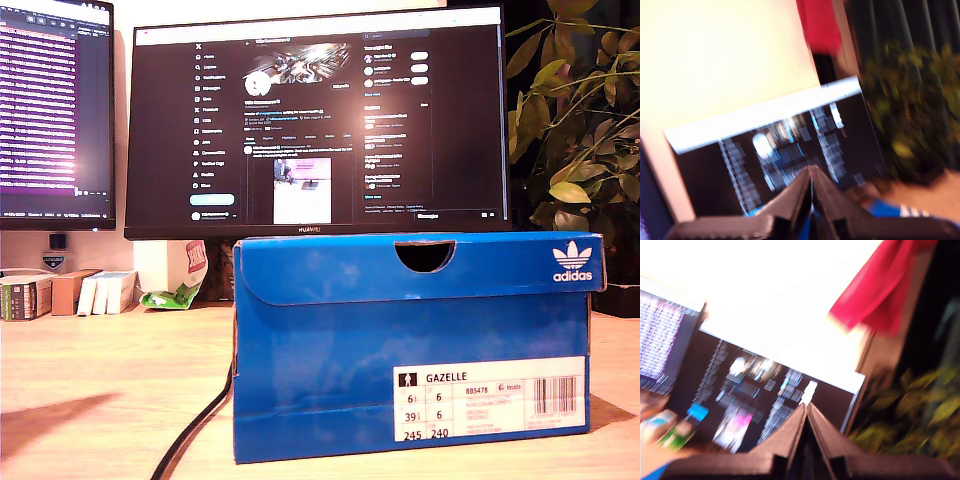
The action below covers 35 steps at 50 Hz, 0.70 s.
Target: Close the blue shoebox by pushing the lid with your left arm and holding the box in place with your right arm
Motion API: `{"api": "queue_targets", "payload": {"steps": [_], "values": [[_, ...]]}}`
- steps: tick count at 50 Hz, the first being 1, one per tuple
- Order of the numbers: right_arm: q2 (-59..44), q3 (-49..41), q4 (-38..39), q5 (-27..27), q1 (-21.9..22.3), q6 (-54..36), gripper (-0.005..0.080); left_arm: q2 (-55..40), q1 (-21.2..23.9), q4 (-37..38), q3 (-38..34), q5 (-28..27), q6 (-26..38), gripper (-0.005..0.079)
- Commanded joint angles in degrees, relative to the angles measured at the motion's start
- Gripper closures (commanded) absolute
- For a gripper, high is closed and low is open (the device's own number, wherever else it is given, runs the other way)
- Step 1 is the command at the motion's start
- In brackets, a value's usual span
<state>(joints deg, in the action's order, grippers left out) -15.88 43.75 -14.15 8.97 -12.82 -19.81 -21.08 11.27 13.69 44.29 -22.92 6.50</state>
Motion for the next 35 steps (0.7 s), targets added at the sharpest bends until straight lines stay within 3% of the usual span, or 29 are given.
{"api": "queue_targets", "payload": {"steps": [1,19,31,35], "values": [[-0.24,-2.43,-0.09,-0.20,-0.26,1.22,0.0764,0.70,0.33,-0.04,-2.75,0.11,-0.26,0.0762],[11.17,-6.05,-5.99,-12.70,-0.20,-0.55,0.0764,14.23,0.31,8.72,-8.15,8.85,-0.04,0.0762],[15.72,-6.05,-14.19,-14.51,-0.28,0.42,0.0764,20.85,0.37,16.09,-8.41,10.84,-1.11,0.0762],[15.72,-6.05,-14.38,-13.53,-0.31,6.21,0.0764,21.59,0.37,17.46,-8.50,10.97,-4.09,0.0762]]}}
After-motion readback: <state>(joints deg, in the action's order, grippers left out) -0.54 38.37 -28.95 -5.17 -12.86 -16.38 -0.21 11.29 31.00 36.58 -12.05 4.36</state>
